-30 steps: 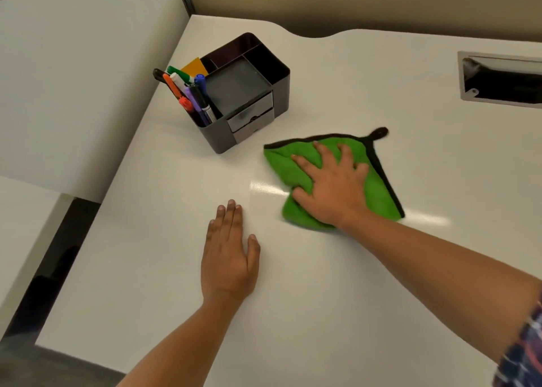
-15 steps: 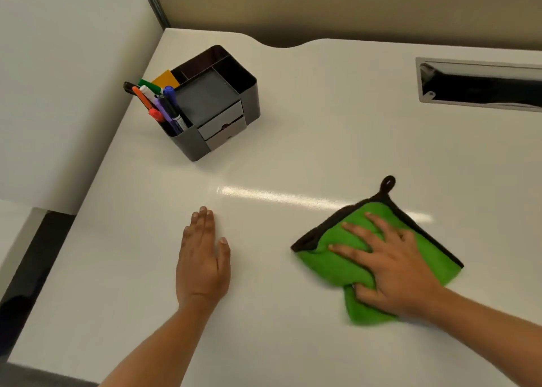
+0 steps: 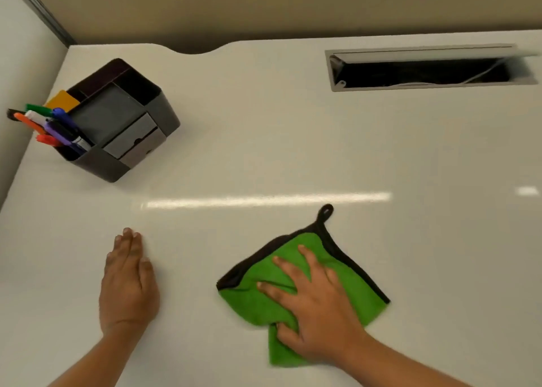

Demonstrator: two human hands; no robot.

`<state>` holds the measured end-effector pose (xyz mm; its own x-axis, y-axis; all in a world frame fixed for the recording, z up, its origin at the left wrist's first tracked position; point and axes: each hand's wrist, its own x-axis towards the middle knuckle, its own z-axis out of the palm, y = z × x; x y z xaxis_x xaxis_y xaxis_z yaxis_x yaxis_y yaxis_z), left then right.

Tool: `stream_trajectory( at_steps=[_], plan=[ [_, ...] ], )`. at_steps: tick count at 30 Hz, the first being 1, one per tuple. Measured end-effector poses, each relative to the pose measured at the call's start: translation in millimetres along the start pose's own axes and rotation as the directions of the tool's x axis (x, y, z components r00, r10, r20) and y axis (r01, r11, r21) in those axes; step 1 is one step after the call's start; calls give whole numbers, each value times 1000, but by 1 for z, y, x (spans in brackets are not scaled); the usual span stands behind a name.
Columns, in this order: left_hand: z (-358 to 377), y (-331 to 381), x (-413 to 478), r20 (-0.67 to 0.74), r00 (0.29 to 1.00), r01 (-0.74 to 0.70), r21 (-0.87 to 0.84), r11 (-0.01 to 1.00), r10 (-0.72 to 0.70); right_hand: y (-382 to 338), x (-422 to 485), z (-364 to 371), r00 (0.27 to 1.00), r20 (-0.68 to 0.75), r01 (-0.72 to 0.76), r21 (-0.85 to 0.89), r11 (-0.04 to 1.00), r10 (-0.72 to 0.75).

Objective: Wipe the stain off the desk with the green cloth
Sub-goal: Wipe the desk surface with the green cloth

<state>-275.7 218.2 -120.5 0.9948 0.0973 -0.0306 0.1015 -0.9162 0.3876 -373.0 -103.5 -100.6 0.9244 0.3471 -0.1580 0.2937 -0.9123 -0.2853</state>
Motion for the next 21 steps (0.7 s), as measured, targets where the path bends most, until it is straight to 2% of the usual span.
stream_trajectory(
  at_steps=[3, 5, 8, 10, 11, 12, 14, 16, 19, 21],
  plan=[
    [1, 1, 1, 7, 1000, -2, 32, 999, 2, 60, -59, -9, 991, -25, -133, -44, 990, 132],
    [3, -1, 1, -1, 1000, -10, 44, 999, 10, 101, -60, -24, 960, -51, -279, -85, 957, 275],
    [7, -7, 3, -1, 1000, -12, 56, 998, 12, 136, -11, -46, 839, -153, -538, -93, 838, 522],
    [10, -10, 4, -3, 1000, -3, 70, 998, 3, 135, 31, -53, 761, -207, -636, -53, 770, 615],
    [10, -12, 4, -8, 1000, 6, 74, 997, -5, 127, 49, -54, 761, -207, -635, -45, 771, 615],
    [10, -12, 5, -9, 1000, 12, 76, 997, -11, 115, 63, -52, 792, -206, -595, -49, 802, 575],
    [10, -13, 5, -2, 1000, 14, 83, 996, -14, 83, 68, -43, 889, -189, -435, -64, 898, 417],
    [11, -14, 5, 2, 1000, 2, 96, 995, -2, 56, 44, -30, 948, -158, -286, -44, 957, 276],
    [11, -17, 8, 12, 1000, 10, 106, 994, -11, 43, -19, -7, 979, -97, -182, -14, 983, 180],
    [11, -16, 7, 11, 1000, 14, 107, 994, -15, 55, -66, 3, 979, -62, -192, -2, 981, 192]
  ],
)
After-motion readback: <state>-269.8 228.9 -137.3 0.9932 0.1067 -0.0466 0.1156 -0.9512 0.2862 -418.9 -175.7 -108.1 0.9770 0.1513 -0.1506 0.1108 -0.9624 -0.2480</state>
